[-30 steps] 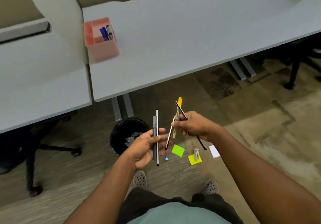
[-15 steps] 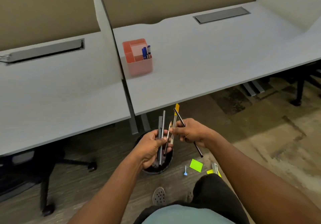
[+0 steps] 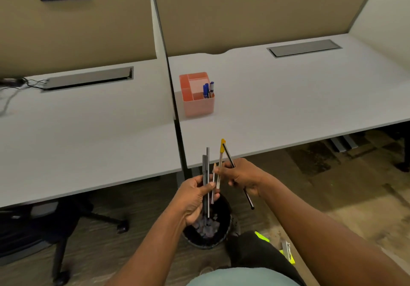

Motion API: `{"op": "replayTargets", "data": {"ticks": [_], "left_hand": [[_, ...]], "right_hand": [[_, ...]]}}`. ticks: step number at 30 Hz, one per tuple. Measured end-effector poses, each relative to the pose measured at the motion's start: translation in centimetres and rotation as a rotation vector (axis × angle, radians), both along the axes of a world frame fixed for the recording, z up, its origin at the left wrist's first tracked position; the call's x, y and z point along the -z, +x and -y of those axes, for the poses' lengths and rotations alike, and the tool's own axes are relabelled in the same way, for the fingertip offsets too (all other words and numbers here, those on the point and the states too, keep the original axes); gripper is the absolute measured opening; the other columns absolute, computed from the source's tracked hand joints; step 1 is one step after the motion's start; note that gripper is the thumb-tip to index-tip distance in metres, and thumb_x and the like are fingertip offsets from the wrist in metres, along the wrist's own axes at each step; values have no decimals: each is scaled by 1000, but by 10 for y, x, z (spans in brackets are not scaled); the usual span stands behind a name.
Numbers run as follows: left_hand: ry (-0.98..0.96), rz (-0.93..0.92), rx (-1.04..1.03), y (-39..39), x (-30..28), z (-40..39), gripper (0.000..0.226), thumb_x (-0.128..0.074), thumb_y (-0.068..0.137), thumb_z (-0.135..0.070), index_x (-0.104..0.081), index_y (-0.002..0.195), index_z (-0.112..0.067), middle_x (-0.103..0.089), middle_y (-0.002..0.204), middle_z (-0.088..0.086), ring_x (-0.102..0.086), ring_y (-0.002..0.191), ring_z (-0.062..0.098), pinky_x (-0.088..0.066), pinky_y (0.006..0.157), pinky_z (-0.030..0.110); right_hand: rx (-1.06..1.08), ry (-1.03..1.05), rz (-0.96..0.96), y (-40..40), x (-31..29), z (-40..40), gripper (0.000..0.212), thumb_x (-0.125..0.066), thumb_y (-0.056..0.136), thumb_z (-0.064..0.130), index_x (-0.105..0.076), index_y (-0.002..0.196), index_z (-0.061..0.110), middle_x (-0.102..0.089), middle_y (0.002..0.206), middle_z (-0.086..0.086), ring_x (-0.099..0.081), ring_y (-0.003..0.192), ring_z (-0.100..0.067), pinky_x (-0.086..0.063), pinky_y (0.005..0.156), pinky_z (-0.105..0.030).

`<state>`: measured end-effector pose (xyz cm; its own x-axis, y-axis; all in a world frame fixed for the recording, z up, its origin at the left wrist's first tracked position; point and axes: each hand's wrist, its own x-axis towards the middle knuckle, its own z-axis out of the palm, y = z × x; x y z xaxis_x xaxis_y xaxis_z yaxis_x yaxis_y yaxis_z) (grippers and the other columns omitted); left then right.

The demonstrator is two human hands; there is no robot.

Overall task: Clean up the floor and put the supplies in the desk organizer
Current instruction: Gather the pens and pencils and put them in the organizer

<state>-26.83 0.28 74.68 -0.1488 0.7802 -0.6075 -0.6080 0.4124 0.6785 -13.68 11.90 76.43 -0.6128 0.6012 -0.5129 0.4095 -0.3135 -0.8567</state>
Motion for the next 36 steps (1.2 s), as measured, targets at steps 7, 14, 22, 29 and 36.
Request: {"op": "replayTargets", "data": {"ticks": [7,14,22,29,36], "left_hand": [[-30,-108,-24,-9,-6,-55,18,-55,93,0,-66,108,1,-69,95,21,-67,79,24,-58,73,33],[-84,-304,-12,-15,-13,-127,18,-54,96,-11,-68,108,-11,-74,91,8,-71,83,20,-57,74,29],[-87,-125,-63,-30,-20,-179,22,-48,99,-8,-61,114,-2,-73,96,16,-72,87,27,-58,70,32],[-166,-245,-87,-38,-10,-205,22,-43,102,-19,-63,112,-22,-73,106,9,-71,96,27,-58,71,32],[-248,-228,-318,-67,-1,-242,21,-47,99,-13,-64,112,-13,-65,86,7,-51,65,16,-40,53,25]], "right_hand": [[-49,-43,-35,-23,5,-56,23,-71,86,29,-70,85,6,-53,54,5,-44,46,-7,-34,42,-18],[-23,-79,-90,-42,6,-122,27,-68,89,31,-67,88,4,-56,59,4,-43,46,-6,-30,43,-21],[45,-239,-166,-56,11,-178,21,-70,87,33,-63,82,14,-58,57,6,-45,52,-8,-34,43,-19],[77,-228,-119,-71,23,-208,20,-69,87,30,-68,94,11,-66,71,-2,-52,58,-11,-39,51,-22],[-79,-391,-107,-85,26,-231,22,-63,92,29,-71,92,8,-69,76,-7,-51,58,-10,-42,52,-21]]}}
